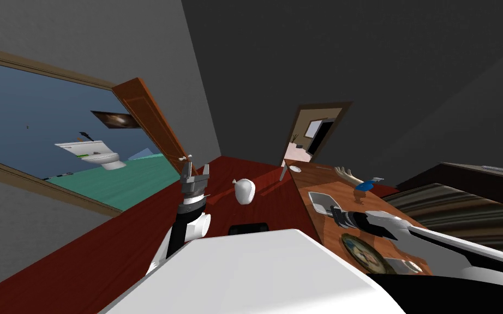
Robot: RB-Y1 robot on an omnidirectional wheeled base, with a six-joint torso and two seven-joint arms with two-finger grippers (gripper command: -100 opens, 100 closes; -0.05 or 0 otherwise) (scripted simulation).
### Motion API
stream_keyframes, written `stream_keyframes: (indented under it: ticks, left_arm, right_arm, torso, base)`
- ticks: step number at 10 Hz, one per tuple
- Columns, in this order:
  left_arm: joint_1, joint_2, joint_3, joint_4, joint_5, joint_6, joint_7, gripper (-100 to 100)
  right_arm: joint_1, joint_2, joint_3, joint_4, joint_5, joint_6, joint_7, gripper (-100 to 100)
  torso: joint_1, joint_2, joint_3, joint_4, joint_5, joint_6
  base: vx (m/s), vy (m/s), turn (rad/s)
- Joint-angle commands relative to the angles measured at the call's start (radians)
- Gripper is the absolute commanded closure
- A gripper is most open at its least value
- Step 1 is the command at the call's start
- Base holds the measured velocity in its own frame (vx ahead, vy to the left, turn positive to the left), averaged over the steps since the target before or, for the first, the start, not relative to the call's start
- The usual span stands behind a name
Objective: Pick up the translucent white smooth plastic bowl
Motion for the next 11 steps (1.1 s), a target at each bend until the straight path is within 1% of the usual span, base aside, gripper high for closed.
stream_keyframes:
  ticks: [1, 3, 4, 5, 6, 8, 9, 10, 11]
  left_arm:
    - [0.0, 0.0, 0.0, 0.0, 0.0, 0.0, 0.0, 0]
    - [0.0, 0.0, 0.0, 0.0, 0.0, 0.0, 0.0, 0]
    - [0.0, 0.0, 0.0, 0.0, 0.0, 0.0, 0.0, 0]
    - [0.0, 0.0, 0.0, 0.0, 0.0, 0.0, 0.0, 0]
    - [0.0, 0.0, 0.0, 0.0, 0.0, 0.0, 0.0, 0]
    - [0.0, 0.0, 0.0, 0.0, 0.0, 0.0, 0.0, 0]
    - [0.0, 0.0, 0.0, 0.0, 0.0, 0.0, 0.0, 0]
    - [0.0, 0.0, 0.0, 0.0, 0.0, 0.0, 0.0, 0]
    - [0.0, 0.0, 0.0, 0.0, 0.0, 0.0, 0.0, 0]
  right_arm:
    - [-0.016, 0.021, -0.033, -0.023, 0.05, -0.019, -0.034, 100]
    - [-0.016, 0.021, -0.033, -0.023, 0.107, -0.019, -0.034, 100]
    - [-0.016, 0.021, -0.033, -0.023, 0.114, -0.019, -0.034, 100]
    - [-0.02, 0.031, -0.082, -0.076, 0.156, -0.027, -0.088, 100]
    - [-0.02, 0.031, -0.094, -0.104, 0.181, -0.027, -0.097, 100]
    - [-0.02, 0.031, -0.094, -0.104, 0.244, -0.027, -0.097, 100]
    - [-0.024, 0.04, -0.142, -0.128, 0.276, -0.035, -0.14, 100]
    - [-0.024, 0.04, -0.154, -0.141, 0.307, -0.035, -0.158, 100]
    - [-0.024, 0.04, -0.154, -0.183, 0.338, -0.035, -0.159, 100]
  torso:
    - [0.0, 0.0, 0.0, 0.0, 0.0, 0.0]
    - [-0.001, 0.0, -0.001, -0.001, -0.005, -0.003]
    - [-0.001, 0.0, -0.001, -0.001, -0.007, -0.004]
    - [-0.002, 0.0, -0.001, -0.001, -0.008, -0.004]
    - [-0.002, -0.002, -0.002, -0.002, -0.008, -0.002]
    - [-0.004, -0.004, -0.003, -0.002, -0.011, -0.005]
    - [-0.005, -0.004, -0.003, -0.002, -0.012, -0.007]
    - [-0.007, -0.006, -0.004, -0.003, -0.012, -0.004]
    - [-0.006, -0.007, -0.005, -0.003, -0.011, -0.006]
  base:
    - [0.091, -0.034, -0.325]
    - [0.019, -0.01, -0.021]
    - [-0.01, 0.003, 0.023]
    - [0.059, -0.016, -0.338]
    - [0.078, -0.014, -0.329]
    - [0.023, -0.007, -0.002]
    - [0.061, -0.035, -0.38]
    - [0.075, -0.015, -0.282]
    - [0.036, 0.001, -0.016]
